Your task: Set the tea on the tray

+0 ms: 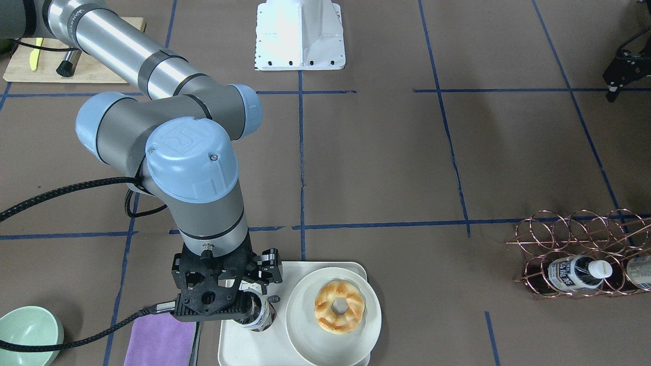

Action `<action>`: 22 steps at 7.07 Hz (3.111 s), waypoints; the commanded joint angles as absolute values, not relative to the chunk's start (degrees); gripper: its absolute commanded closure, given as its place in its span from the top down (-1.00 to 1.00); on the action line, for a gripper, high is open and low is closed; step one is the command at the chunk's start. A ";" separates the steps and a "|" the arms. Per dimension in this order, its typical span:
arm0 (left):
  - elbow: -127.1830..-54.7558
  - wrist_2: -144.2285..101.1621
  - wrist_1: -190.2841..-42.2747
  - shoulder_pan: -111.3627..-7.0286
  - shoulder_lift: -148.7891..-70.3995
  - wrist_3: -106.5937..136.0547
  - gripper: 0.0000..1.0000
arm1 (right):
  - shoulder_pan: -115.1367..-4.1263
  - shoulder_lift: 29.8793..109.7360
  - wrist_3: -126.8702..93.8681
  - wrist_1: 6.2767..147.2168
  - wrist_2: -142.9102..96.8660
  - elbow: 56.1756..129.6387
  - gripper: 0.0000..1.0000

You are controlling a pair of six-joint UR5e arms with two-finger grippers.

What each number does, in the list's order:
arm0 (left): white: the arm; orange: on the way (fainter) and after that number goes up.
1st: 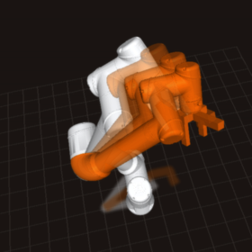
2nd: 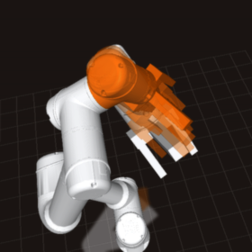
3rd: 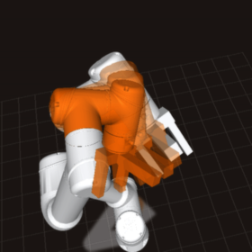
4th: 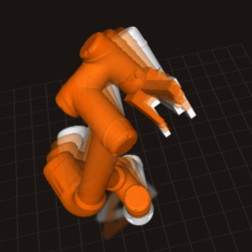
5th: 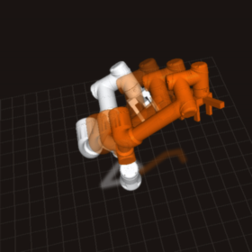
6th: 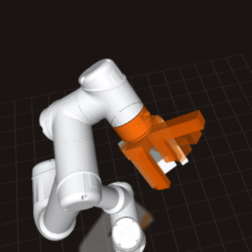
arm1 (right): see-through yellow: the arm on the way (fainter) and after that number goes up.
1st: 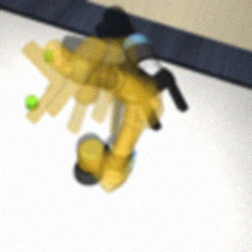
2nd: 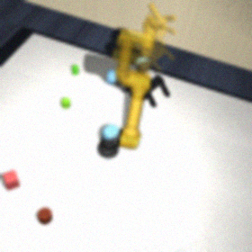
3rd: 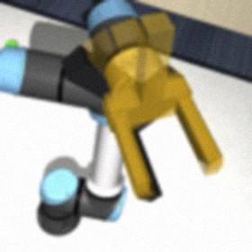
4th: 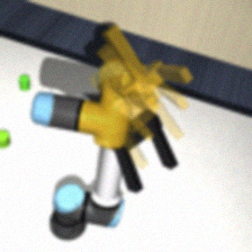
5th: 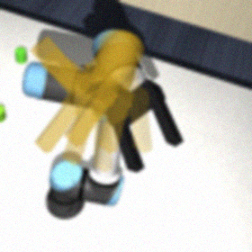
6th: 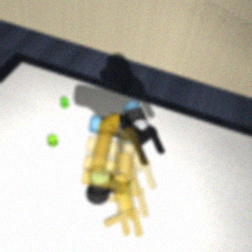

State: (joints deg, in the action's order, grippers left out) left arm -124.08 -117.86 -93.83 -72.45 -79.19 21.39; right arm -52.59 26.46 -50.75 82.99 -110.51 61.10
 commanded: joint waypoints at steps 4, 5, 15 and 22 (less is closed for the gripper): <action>-123.66 -118.21 -93.69 -72.86 -78.32 21.27 1.00 | -55.19 45.46 -48.97 99.02 -117.77 97.99 1.00; -122.27 -119.95 -93.17 -73.91 -77.88 21.18 1.00 | -56.15 52.05 -45.21 102.45 -117.86 107.05 1.00; -99.75 -138.34 -92.99 -90.26 -78.93 0.62 1.00 | -99.05 93.41 30.66 105.91 -139.51 95.74 1.00; -99.23 -138.34 -93.16 -90.26 -78.93 0.62 1.00 | -95.90 97.21 8.80 90.88 -138.25 93.16 1.00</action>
State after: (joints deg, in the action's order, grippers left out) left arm -99.29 -138.34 -93.15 -90.26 -78.92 0.62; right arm -97.31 97.28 11.38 91.98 -138.24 92.74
